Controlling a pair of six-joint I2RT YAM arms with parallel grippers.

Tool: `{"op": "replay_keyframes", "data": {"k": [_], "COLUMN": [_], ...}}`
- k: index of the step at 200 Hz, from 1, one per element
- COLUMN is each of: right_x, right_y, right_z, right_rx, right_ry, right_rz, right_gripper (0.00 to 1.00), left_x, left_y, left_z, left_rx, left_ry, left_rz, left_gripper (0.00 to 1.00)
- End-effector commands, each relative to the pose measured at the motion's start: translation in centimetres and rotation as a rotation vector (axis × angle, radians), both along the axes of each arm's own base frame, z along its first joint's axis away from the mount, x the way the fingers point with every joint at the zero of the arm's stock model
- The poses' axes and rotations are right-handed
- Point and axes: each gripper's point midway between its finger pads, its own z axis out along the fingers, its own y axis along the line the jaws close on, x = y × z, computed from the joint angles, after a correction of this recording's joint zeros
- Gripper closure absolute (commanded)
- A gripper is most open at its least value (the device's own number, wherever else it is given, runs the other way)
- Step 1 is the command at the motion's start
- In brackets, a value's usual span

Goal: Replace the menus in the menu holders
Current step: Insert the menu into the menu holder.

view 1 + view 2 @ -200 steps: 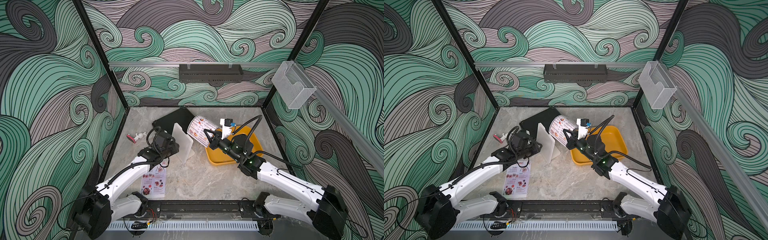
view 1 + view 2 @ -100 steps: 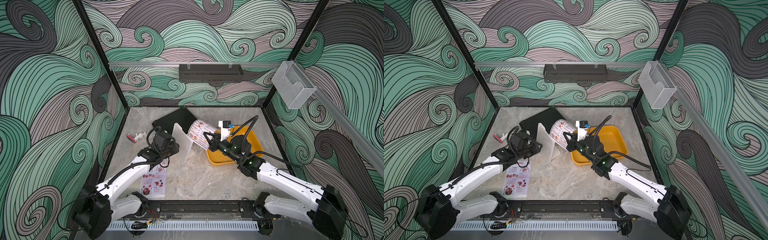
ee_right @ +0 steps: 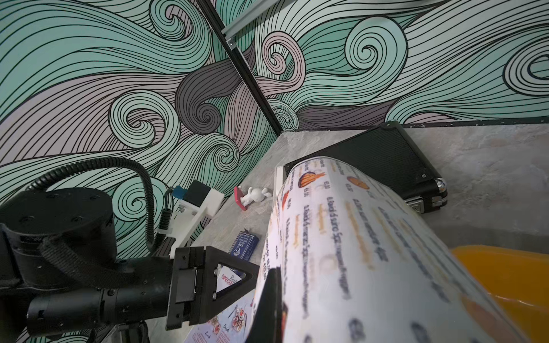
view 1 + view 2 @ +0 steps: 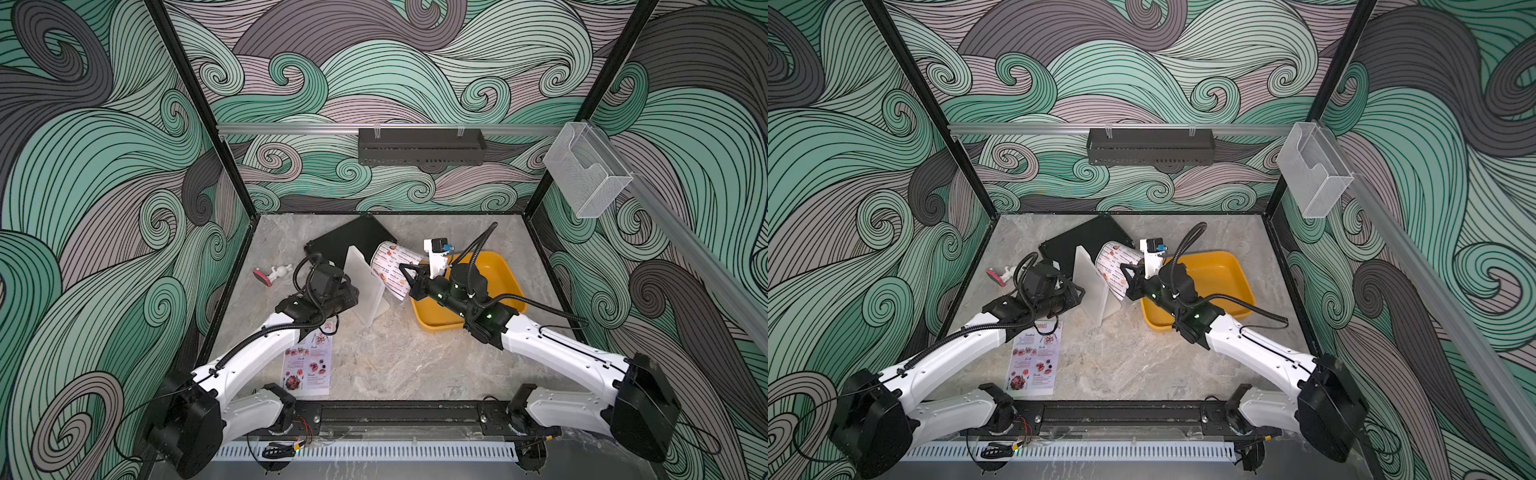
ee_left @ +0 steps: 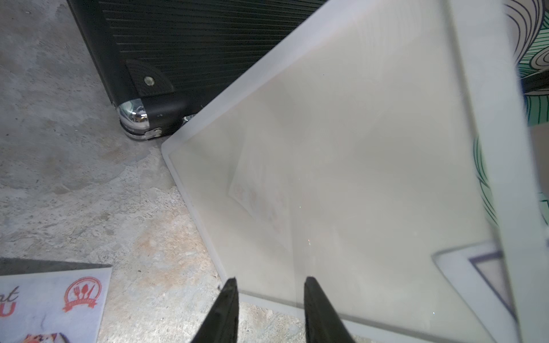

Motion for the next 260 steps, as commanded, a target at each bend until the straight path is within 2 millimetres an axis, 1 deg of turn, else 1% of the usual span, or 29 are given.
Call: {"op": "replay_keyframes", "data": {"k": [1, 31, 61, 85, 106, 117, 219, 260], "right_x": [0.4, 1.1, 2.0, 2.7, 3.3, 3.7, 4.5, 4.9], "right_y": [1.4, 2.3, 3.0, 3.7, 3.8, 3.8, 5.8, 5.9], "right_z": [1.2, 1.1, 0.7, 0.9, 1.3, 1.1, 0.4, 0.2], "right_rx": [-0.009, -0.031, -0.048, -0.051, -0.051, -0.051, 0.000, 0.000], "right_ry": [-0.054, -0.082, -0.103, -0.132, -0.150, -0.149, -0.162, -0.186], "right_rz": [0.043, 0.058, 0.069, 0.082, 0.085, 0.087, 0.125, 0.109], "right_gripper": [1.00, 1.00, 1.00, 1.00, 1.00, 1.00, 1.00, 1.00], "left_x": [0.2, 0.0, -0.1, -0.1, -0.2, -0.3, -0.3, -0.3], "left_y": [0.4, 0.9, 1.2, 1.3, 1.4, 1.4, 1.5, 1.5], "left_z": [1.2, 1.4, 1.5, 1.6, 1.6, 1.5, 1.6, 1.6], "left_rx": [-0.004, 0.002, 0.003, 0.004, 0.006, 0.005, 0.006, 0.006], "left_ry": [-0.024, -0.039, -0.047, -0.050, -0.049, -0.048, -0.051, -0.049], "left_rz": [0.020, 0.033, 0.043, 0.046, 0.047, 0.048, 0.056, 0.055], "left_gripper": [0.63, 0.63, 0.63, 0.63, 0.63, 0.63, 0.63, 0.63]}}
